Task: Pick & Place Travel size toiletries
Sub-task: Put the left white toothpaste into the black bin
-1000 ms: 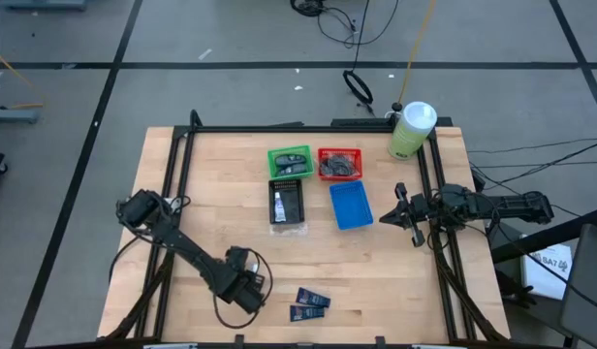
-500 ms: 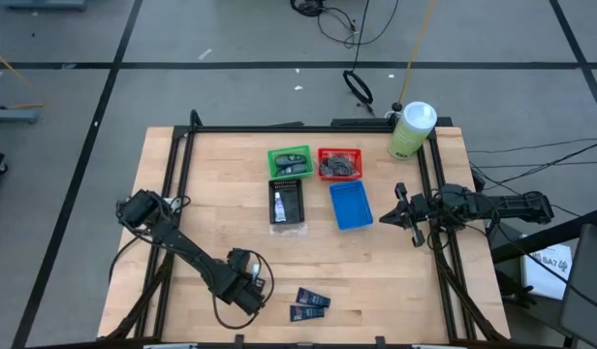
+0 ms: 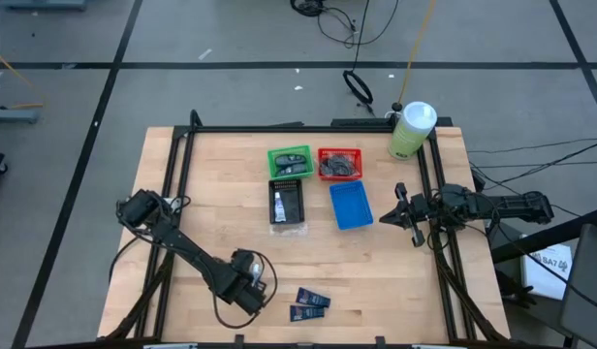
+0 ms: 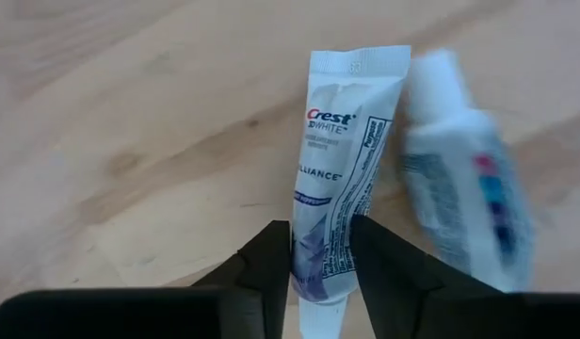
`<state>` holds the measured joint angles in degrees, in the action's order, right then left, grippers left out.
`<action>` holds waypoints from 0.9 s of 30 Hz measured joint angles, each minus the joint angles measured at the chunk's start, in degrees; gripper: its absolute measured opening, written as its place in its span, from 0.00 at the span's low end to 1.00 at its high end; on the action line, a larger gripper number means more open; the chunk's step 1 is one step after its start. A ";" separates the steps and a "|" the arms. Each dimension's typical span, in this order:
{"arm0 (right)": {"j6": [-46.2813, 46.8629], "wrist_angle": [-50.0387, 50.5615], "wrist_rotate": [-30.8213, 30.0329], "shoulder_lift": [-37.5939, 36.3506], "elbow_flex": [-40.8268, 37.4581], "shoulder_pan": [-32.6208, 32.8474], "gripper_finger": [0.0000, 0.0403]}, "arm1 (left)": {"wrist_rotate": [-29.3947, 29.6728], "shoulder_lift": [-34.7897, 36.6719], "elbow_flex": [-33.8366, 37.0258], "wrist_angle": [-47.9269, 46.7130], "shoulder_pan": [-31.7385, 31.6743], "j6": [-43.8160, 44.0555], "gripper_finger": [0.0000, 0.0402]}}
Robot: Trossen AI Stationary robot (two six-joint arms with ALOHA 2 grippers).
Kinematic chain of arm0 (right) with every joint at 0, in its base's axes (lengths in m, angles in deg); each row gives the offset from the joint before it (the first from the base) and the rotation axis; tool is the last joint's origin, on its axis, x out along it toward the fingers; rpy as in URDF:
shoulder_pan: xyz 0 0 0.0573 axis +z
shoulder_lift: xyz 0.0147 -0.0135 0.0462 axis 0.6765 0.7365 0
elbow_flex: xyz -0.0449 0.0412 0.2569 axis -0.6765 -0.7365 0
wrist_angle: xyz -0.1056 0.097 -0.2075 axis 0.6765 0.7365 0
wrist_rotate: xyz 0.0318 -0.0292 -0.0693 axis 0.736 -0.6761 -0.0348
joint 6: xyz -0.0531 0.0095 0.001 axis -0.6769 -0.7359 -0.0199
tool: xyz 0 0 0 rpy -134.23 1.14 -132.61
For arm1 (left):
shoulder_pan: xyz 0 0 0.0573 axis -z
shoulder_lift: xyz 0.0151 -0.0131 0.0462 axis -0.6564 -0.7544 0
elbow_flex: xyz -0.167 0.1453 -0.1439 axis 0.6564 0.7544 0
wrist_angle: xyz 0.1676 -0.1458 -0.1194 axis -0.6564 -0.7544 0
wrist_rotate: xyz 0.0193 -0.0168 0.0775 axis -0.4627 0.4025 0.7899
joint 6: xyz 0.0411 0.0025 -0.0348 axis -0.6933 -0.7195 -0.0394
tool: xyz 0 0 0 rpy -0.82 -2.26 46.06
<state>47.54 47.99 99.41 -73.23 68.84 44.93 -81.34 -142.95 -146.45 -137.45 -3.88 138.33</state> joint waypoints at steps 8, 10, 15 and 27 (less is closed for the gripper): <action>0.00 0.01 0.01 0.00 0.00 -0.01 0.01 | 0.52 0.04 2.09 2.97 -0.66 -0.79 0.37; 0.00 -0.01 -0.01 -0.02 0.00 -0.01 0.01 | 0.00 0.36 3.56 4.99 -0.66 -0.98 0.37; 0.00 0.00 0.01 -0.01 0.01 -0.01 0.01 | 0.52 0.48 6.02 8.99 -0.66 -3.46 0.37; 0.00 0.01 0.00 -0.02 0.00 0.00 0.01 | -0.44 0.26 6.16 9.77 -0.68 -3.14 0.31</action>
<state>47.54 48.00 99.41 -73.25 68.84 44.93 -81.78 -142.69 -140.29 -127.68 -4.56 135.19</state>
